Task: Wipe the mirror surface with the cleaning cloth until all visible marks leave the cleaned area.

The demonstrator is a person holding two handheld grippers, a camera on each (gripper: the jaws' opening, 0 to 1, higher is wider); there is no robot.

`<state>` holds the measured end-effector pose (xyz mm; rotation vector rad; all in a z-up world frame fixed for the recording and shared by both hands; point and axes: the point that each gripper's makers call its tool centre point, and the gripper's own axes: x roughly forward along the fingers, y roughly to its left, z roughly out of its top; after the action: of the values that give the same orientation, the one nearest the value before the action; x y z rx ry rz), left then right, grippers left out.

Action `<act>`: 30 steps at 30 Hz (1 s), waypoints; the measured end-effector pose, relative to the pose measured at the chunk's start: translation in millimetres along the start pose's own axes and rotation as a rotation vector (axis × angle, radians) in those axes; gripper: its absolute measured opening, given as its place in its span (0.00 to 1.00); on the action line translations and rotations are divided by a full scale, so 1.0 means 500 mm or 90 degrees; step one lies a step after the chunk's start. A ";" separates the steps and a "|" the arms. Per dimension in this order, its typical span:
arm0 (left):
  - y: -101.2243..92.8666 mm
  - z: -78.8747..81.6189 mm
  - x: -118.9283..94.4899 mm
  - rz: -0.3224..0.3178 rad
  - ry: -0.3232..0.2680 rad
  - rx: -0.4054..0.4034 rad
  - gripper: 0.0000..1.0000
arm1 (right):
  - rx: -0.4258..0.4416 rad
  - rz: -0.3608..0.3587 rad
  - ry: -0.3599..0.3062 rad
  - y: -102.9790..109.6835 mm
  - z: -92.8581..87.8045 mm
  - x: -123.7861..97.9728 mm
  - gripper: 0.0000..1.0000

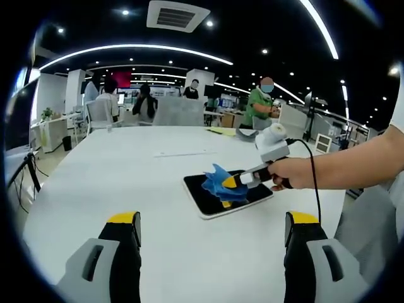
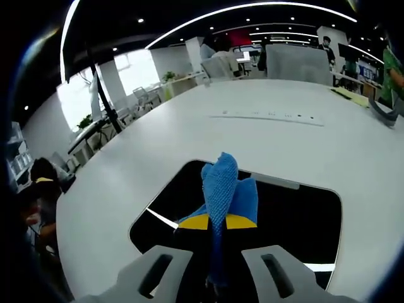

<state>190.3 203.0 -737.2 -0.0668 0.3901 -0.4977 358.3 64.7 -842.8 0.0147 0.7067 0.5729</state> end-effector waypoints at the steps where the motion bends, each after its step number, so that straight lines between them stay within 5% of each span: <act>1: 0.000 -0.001 -0.001 0.000 0.000 -0.001 0.95 | 0.000 0.002 0.001 0.004 0.000 0.001 0.02; 30: 0.018 -0.006 -0.012 0.013 0.000 -0.007 0.95 | -0.050 0.050 0.020 0.106 0.018 0.060 0.02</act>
<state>188.4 214.0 -739.2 -0.0737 0.3926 -0.4757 356.1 126.0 -843.4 -0.0400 0.7161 0.6769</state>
